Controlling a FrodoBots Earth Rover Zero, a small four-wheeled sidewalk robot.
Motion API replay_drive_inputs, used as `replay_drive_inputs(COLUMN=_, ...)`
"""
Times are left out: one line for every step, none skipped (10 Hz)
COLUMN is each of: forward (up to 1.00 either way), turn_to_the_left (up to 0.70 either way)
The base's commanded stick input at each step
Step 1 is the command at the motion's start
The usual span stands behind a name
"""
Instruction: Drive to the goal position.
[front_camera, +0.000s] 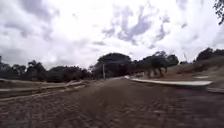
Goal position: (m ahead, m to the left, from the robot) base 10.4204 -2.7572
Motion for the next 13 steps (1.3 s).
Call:
replay_drive_inputs(forward=0.7, turn_to_the_left=0.0)
replay_drive_inputs(forward=0.7, turn_to_the_left=0.0)
replay_drive_inputs(forward=0.7, turn_to_the_left=0.0)
replay_drive_inputs(forward=0.7, turn_to_the_left=0.0)
replay_drive_inputs(forward=0.7, turn_to_the_left=0.0)
replay_drive_inputs(forward=0.7, turn_to_the_left=0.0)
replay_drive_inputs(forward=0.7, turn_to_the_left=0.0)
replay_drive_inputs(forward=0.7, turn_to_the_left=0.0)
replay_drive_inputs(forward=0.7, turn_to_the_left=0.0)
replay_drive_inputs(forward=0.7, turn_to_the_left=0.0)
replay_drive_inputs(forward=0.7, turn_to_the_left=0.0)
replay_drive_inputs(forward=0.7, turn_to_the_left=0.0)
replay_drive_inputs(forward=0.7, turn_to_the_left=0.0)
